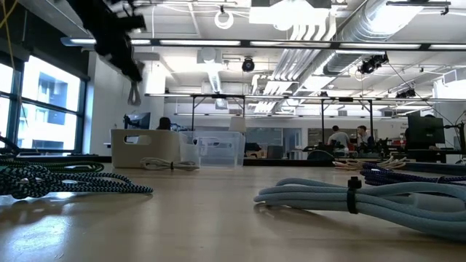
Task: Pick & Place USB Port
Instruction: Put the purple charger cable into the gray bin, then put the striped green charger cable into the transparent bin
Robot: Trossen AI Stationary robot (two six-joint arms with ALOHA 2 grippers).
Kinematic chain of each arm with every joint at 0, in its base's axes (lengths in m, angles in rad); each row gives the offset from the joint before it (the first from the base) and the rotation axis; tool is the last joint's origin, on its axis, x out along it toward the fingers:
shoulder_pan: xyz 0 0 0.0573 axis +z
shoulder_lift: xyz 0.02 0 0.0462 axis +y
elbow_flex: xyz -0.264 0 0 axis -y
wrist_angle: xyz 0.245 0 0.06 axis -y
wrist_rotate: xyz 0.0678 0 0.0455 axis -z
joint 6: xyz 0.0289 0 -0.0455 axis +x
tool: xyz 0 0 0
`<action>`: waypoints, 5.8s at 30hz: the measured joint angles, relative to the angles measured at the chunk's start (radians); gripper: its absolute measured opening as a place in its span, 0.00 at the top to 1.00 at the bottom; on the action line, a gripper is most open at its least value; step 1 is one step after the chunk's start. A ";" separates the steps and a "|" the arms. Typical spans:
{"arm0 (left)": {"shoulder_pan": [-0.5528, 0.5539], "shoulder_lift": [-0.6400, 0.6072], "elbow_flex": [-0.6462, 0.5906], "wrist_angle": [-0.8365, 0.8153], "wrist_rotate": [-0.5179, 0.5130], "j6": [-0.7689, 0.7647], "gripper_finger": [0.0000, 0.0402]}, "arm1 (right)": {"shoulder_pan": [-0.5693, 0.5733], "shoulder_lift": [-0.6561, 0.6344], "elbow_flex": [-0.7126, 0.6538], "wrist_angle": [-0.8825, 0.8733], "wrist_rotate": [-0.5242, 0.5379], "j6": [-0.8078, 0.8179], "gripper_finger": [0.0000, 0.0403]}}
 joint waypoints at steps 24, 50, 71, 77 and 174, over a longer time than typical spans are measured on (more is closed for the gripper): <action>0.077 0.222 -0.016 0.087 0.174 0.032 0.50 | 0.004 0.000 0.000 -0.031 -0.011 0.016 0.36; -0.509 0.203 0.135 -0.620 0.285 -0.699 0.54 | 0.004 0.000 0.000 -0.071 -0.057 0.018 0.36; -0.787 0.394 -0.080 -0.276 0.204 -1.183 0.54 | 0.003 0.000 0.000 -0.136 -0.138 0.024 0.36; -0.787 0.486 -0.080 -0.279 0.193 -1.185 0.54 | 0.003 0.000 0.000 -0.136 -0.143 0.026 0.36; -0.973 -0.148 -0.218 0.984 -0.230 0.070 0.95 | -0.002 -0.005 0.000 0.106 -0.474 0.039 0.36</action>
